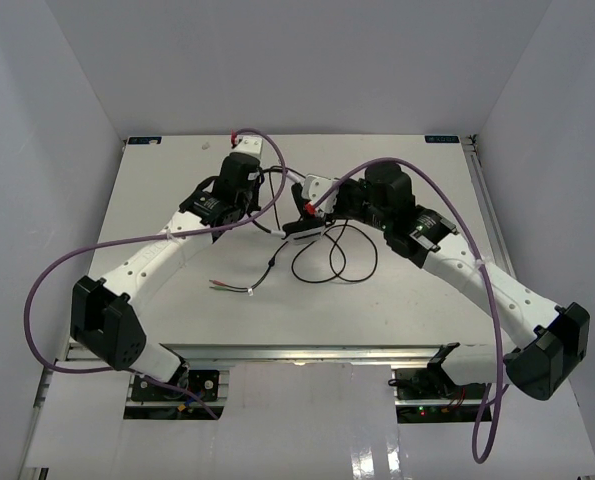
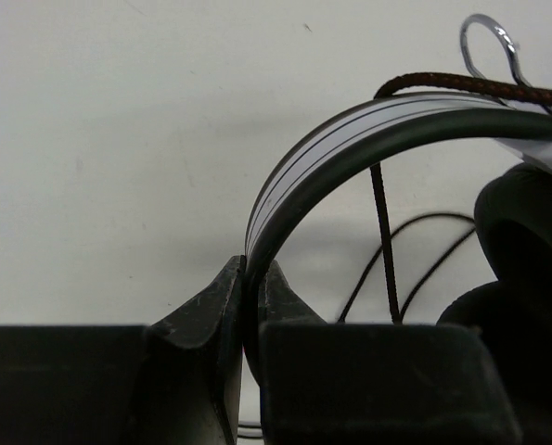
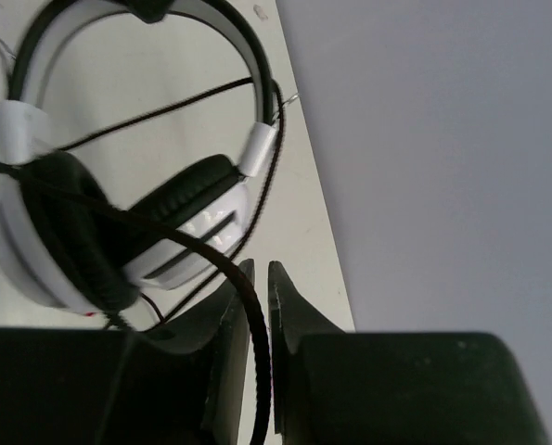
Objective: Wrap the headphones
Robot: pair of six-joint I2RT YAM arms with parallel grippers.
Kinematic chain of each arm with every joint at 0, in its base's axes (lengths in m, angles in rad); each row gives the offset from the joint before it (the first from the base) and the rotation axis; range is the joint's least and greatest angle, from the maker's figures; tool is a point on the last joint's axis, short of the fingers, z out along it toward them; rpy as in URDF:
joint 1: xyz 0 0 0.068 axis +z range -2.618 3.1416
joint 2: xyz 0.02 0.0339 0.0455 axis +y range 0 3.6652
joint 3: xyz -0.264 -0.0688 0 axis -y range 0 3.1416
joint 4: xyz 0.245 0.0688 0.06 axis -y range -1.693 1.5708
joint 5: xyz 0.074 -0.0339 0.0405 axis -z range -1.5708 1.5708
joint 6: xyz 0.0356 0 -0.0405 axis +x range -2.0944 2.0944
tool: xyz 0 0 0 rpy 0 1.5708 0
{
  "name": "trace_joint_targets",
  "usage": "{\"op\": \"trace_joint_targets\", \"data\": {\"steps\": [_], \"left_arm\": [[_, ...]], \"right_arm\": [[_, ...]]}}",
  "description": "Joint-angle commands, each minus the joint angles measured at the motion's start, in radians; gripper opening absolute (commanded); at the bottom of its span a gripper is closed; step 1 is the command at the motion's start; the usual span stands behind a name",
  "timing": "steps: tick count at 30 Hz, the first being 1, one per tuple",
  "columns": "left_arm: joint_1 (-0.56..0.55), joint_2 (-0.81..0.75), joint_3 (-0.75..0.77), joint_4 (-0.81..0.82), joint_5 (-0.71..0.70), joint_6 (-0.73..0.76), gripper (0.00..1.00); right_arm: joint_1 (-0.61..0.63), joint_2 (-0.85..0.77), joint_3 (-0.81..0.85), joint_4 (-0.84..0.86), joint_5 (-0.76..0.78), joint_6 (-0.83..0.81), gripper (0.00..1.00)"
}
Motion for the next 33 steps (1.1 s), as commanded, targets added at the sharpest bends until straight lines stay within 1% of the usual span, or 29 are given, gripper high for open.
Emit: {"op": "trace_joint_targets", "data": {"steps": [1, 3, 6, 10, 12, 14, 16, 18, 19, 20, 22, 23, 25, 26, 27, 28, 31, 33], "left_arm": [[-0.002, -0.114, -0.059, 0.046, 0.254, 0.119, 0.00], [-0.002, -0.136, -0.085, 0.051, 0.324, 0.143, 0.00], [-0.004, -0.182, -0.118, 0.058, 0.393, 0.155, 0.00], [-0.004, -0.231, -0.153, 0.075, 0.477, 0.134, 0.00], [-0.004, -0.252, -0.147, 0.083, 0.501, 0.111, 0.00], [-0.004, -0.265, -0.132, 0.088, 0.512, 0.092, 0.00], [-0.004, -0.271, -0.115, 0.095, 0.556, 0.067, 0.00], [-0.004, -0.271, -0.092, 0.103, 0.608, 0.028, 0.00], [-0.005, -0.268, -0.080, 0.105, 0.618, 0.005, 0.00], [-0.005, -0.265, -0.067, 0.109, 0.638, -0.016, 0.00], [-0.007, -0.260, -0.011, 0.119, 0.670, -0.084, 0.00], [-0.007, -0.261, 0.016, 0.121, 0.682, -0.097, 0.00], [-0.007, -0.260, 0.064, 0.126, 0.696, -0.133, 0.00], [-0.007, -0.260, 0.078, 0.124, 0.697, -0.143, 0.00], [-0.008, -0.257, 0.108, 0.124, 0.695, -0.144, 0.00], [-0.009, -0.257, 0.119, 0.115, 0.681, -0.147, 0.00], [-0.010, -0.257, 0.164, 0.079, 0.637, -0.142, 0.00], [-0.010, -0.260, 0.177, 0.065, 0.604, -0.137, 0.00]], "right_arm": [[-0.009, 0.018, -0.031, 0.128, 0.086, -0.040, 0.20], [-0.025, 0.033, -0.031, 0.139, 0.068, -0.014, 0.21], [-0.086, 0.057, -0.019, 0.142, 0.020, 0.035, 0.22], [-0.237, 0.100, -0.016, 0.138, -0.188, 0.185, 0.22], [-0.310, 0.120, -0.023, 0.142, -0.319, 0.259, 0.21], [-0.354, 0.133, -0.051, 0.157, -0.441, 0.309, 0.18], [-0.375, 0.144, -0.085, 0.175, -0.550, 0.333, 0.17], [-0.385, 0.170, -0.116, 0.249, -0.707, 0.379, 0.18], [-0.387, 0.175, -0.124, 0.256, -0.734, 0.403, 0.19], [-0.389, 0.190, -0.129, 0.278, -0.799, 0.428, 0.19], [-0.390, 0.211, -0.160, 0.392, -0.930, 0.585, 0.21], [-0.389, 0.214, -0.192, 0.506, -0.978, 0.636, 0.23], [-0.385, 0.222, -0.248, 0.721, -1.045, 0.818, 0.27], [-0.385, 0.226, -0.255, 0.759, -1.057, 0.883, 0.28], [-0.384, 0.227, -0.250, 0.769, -1.052, 0.889, 0.30], [-0.385, 0.222, -0.236, 0.743, -1.039, 0.882, 0.35], [-0.391, 0.185, -0.221, 0.646, -0.982, 0.802, 0.60], [-0.395, 0.156, -0.212, 0.541, -0.956, 0.741, 0.69]]}}
